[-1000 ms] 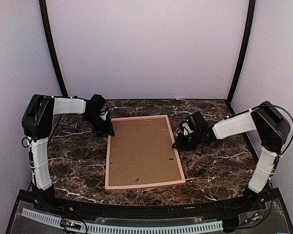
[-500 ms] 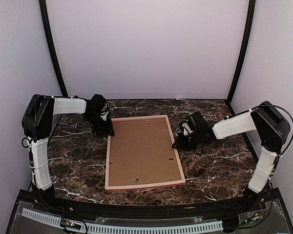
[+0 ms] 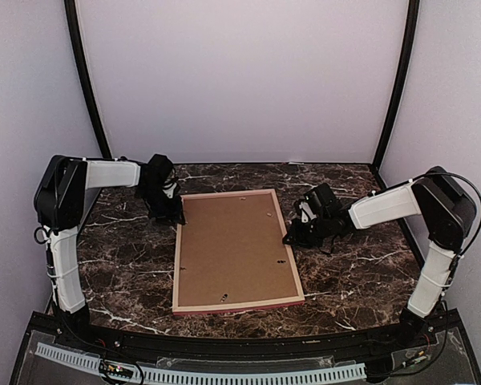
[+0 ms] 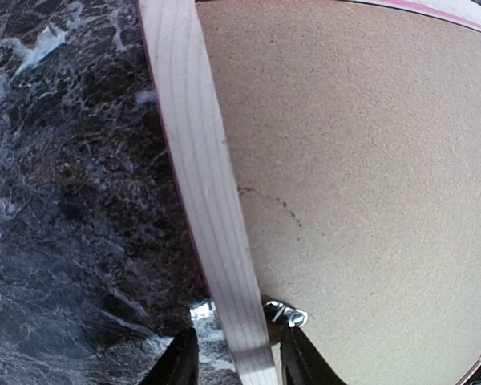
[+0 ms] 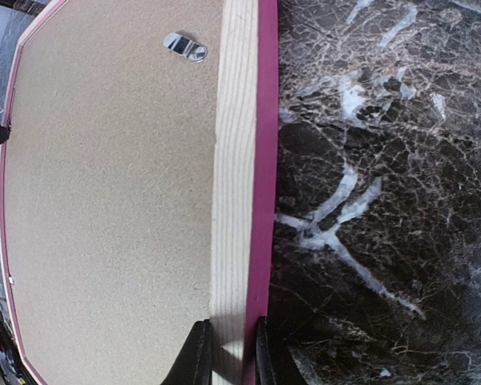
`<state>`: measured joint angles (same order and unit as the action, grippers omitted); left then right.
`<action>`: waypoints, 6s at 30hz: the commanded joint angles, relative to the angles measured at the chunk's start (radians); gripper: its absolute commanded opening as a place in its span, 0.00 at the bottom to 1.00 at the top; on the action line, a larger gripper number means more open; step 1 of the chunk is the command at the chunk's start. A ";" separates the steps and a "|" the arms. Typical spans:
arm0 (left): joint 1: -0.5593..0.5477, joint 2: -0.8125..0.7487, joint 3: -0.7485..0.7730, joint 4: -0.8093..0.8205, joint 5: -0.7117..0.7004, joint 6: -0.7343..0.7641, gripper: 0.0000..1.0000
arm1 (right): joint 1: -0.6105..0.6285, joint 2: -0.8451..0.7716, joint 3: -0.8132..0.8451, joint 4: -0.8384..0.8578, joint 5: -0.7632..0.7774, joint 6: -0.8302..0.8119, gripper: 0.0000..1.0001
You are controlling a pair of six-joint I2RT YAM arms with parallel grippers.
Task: Put the photo into the frame
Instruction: Press the fastener onto the backboard.
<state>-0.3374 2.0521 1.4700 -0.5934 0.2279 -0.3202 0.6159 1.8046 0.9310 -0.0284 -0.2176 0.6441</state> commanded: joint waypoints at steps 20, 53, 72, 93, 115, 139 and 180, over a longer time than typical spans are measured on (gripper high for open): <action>0.008 0.013 0.031 0.001 -0.146 0.013 0.32 | 0.013 0.061 -0.033 -0.058 -0.025 0.003 0.16; -0.024 0.029 -0.013 0.097 0.000 0.013 0.49 | 0.013 0.077 -0.026 -0.056 -0.032 -0.003 0.16; -0.022 -0.124 -0.073 0.117 -0.213 -0.004 0.61 | 0.013 0.084 -0.037 -0.047 -0.036 -0.001 0.16; -0.020 -0.047 -0.054 0.067 -0.192 -0.003 0.58 | 0.013 0.069 -0.059 -0.033 -0.035 0.006 0.16; -0.035 -0.012 -0.050 0.075 -0.091 0.010 0.57 | 0.014 0.079 -0.058 -0.027 -0.039 0.008 0.16; -0.067 -0.015 -0.098 0.058 -0.089 0.020 0.57 | 0.014 0.087 -0.053 -0.026 -0.043 0.006 0.16; -0.068 -0.075 -0.192 0.026 -0.079 0.036 0.30 | 0.016 0.064 -0.080 -0.012 -0.040 0.017 0.16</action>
<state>-0.3901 1.9762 1.3300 -0.4538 0.1162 -0.3099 0.6163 1.8175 0.8986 0.0704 -0.2443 0.6533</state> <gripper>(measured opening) 0.316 0.168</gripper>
